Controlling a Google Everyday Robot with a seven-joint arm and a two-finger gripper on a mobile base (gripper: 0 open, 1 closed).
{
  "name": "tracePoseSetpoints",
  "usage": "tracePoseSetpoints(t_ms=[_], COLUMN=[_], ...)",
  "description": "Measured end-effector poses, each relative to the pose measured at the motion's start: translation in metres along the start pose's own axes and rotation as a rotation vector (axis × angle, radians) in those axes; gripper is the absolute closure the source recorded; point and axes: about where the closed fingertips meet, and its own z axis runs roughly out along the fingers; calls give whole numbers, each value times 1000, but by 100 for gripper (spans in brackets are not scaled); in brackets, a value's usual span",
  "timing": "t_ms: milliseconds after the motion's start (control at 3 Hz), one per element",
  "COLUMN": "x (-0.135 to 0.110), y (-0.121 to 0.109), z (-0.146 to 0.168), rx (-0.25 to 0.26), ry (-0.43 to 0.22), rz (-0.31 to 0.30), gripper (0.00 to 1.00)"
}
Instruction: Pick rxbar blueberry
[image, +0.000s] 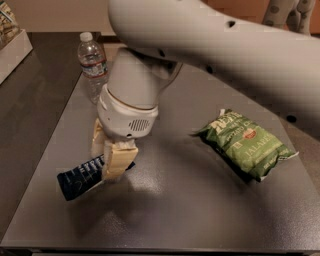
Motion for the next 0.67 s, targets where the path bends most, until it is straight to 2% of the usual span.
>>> tracePoseSetpoints(t_ms=[667], x=[-2], y=[-32], z=[-69], rx=[86], ry=[-43], rz=[21], gripper=[100])
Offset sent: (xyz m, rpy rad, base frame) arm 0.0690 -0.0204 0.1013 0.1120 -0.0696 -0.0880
